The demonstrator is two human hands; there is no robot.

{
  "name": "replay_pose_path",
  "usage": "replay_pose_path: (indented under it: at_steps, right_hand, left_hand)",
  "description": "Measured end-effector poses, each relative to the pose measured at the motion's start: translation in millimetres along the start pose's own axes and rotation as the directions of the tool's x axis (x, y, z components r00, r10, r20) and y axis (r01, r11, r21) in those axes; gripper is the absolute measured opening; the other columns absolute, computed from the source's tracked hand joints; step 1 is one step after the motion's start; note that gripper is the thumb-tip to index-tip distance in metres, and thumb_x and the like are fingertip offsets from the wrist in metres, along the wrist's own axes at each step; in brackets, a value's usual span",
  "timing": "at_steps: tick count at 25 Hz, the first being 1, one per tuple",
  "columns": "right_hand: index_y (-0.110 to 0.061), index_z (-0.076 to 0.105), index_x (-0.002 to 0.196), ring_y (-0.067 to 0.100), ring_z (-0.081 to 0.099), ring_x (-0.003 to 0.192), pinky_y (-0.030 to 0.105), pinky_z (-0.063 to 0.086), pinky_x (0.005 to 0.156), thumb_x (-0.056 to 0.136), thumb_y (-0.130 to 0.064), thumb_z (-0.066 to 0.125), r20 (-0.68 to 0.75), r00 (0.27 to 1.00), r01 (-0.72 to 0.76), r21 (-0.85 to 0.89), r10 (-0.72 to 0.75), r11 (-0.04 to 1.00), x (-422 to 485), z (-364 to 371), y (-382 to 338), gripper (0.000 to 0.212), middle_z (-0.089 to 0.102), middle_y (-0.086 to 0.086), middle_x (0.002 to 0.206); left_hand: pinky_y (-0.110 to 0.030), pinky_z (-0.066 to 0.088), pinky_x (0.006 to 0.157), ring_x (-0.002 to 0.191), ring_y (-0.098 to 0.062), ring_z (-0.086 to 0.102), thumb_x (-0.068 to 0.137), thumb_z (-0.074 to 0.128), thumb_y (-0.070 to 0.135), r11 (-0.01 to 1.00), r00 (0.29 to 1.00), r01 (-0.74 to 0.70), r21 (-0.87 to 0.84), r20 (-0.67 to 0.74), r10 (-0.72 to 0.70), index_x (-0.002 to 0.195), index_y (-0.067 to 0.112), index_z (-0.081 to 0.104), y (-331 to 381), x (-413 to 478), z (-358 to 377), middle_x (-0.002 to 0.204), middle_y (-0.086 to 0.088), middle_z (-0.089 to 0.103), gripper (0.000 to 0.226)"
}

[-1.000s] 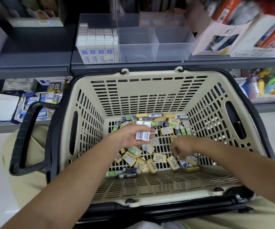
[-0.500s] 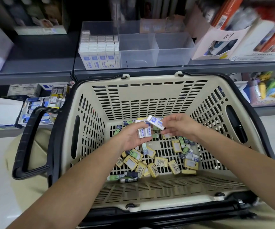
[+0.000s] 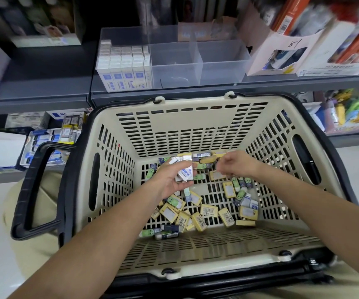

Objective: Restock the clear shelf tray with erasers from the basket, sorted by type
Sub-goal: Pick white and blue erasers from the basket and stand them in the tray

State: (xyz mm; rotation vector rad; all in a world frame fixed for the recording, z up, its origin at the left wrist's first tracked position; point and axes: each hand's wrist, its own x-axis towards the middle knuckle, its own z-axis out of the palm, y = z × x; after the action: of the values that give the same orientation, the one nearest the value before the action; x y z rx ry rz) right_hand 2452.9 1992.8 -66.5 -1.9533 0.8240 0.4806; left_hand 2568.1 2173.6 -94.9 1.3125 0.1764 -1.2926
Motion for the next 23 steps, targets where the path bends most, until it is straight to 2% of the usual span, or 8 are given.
replay_pose_path:
  at_steps: [4,7,10,13,15,17,20,23]
  right_hand:
    - [-0.004,0.066,0.098,0.010,0.056,0.055,0.018,0.046,0.049,0.086,-0.009,0.062,0.090,0.957,-0.204,-0.465,0.276,0.861,0.9,-6.6,32.5,0.014,0.068,0.010,0.082]
    - [-0.003,0.064,0.102,0.014,0.058,0.060,0.020,0.042,0.048,0.084,-0.009,0.058,-0.012,0.957,-0.226,-0.651,0.288,0.725,-6.9,-0.9,41.8,0.020,0.068,0.012,0.097]
    - [-0.004,0.061,0.112,0.014,0.059,0.070,0.020,0.045,0.054,0.084,-0.007,0.059,0.100,0.936,-0.192,-0.660,0.338,0.727,-8.2,4.4,42.0,0.028,0.065,0.011,0.104]
    - [-0.004,0.058,0.117,0.016,0.064,0.082,0.017,0.050,0.057,0.086,-0.001,0.059,0.199,0.919,-0.238,-0.412,0.341,0.880,-0.3,4.9,31.5,0.031,0.065,0.009,0.103]
    - [-0.003,0.059,0.115,0.019,0.065,0.087,0.018,0.050,0.057,0.088,-0.004,0.056,0.105,0.938,-0.236,-0.500,0.329,0.833,-1.8,2.8,32.3,0.027,0.066,0.013,0.107]
    - [-0.002,0.062,0.109,0.019,0.062,0.076,0.018,0.044,0.051,0.087,-0.009,0.055,0.026,0.945,-0.236,-0.637,0.327,0.734,-7.9,3.9,45.4,0.025,0.067,0.014,0.104]
    - [-0.004,0.058,0.117,0.018,0.060,0.069,0.024,0.049,0.055,0.089,-0.020,0.057,0.098,0.913,-0.232,-0.674,0.396,0.701,-12.1,11.9,59.6,0.032,0.065,0.014,0.105]
    - [-0.004,0.054,0.122,0.025,0.061,0.102,0.031,0.051,0.080,0.089,-0.029,0.060,0.131,0.925,-0.205,-0.616,0.356,0.761,-9.4,19.5,57.7,0.042,0.058,0.013,0.122]
  left_hand:
    - [-0.027,0.055,0.055,0.077,-0.015,0.072,0.084,0.066,0.013,0.997,0.998,0.049,0.053,0.030,-0.051,0.117,0.009,0.058,-2.6,-0.7,0.9,0.091,-0.003,0.075,0.034]
    - [-0.028,0.056,0.058,0.079,-0.016,0.072,0.084,0.067,0.013,0.995,0.997,0.065,0.071,0.042,-0.068,0.109,0.011,0.059,-3.8,1.2,3.5,0.090,-0.002,0.075,0.027]
    - [-0.029,0.056,0.064,0.081,-0.016,0.071,0.084,0.067,0.014,0.995,0.995,0.060,0.079,0.078,-0.066,0.095,0.013,0.065,-4.2,2.6,4.2,0.091,-0.003,0.075,0.011]
    - [-0.029,0.056,0.063,0.082,-0.017,0.072,0.084,0.067,0.014,0.997,0.995,0.037,0.063,0.088,-0.043,0.091,0.015,0.066,-1.6,2.6,3.3,0.091,-0.003,0.075,0.007]
    - [-0.028,0.056,0.061,0.081,-0.016,0.072,0.084,0.066,0.014,0.998,0.996,0.026,0.053,0.086,-0.031,0.100,0.014,0.062,-1.0,2.6,2.4,0.091,-0.002,0.075,0.016]
    - [-0.028,0.057,0.061,0.079,-0.015,0.072,0.084,0.066,0.014,0.998,0.996,0.024,0.052,0.088,-0.028,0.104,0.013,0.061,-0.6,2.2,2.2,0.092,-0.002,0.075,0.021]
    - [-0.028,0.057,0.063,0.078,-0.015,0.072,0.084,0.066,0.013,0.999,0.996,0.025,0.038,0.088,-0.028,0.103,0.013,0.061,-0.1,2.0,2.7,0.092,-0.002,0.074,0.019]
    - [-0.029,0.055,0.066,0.077,-0.016,0.071,0.084,0.065,0.012,0.999,0.995,0.023,0.034,0.094,-0.026,0.102,0.013,0.061,-0.2,1.8,4.0,0.092,-0.003,0.074,0.018]
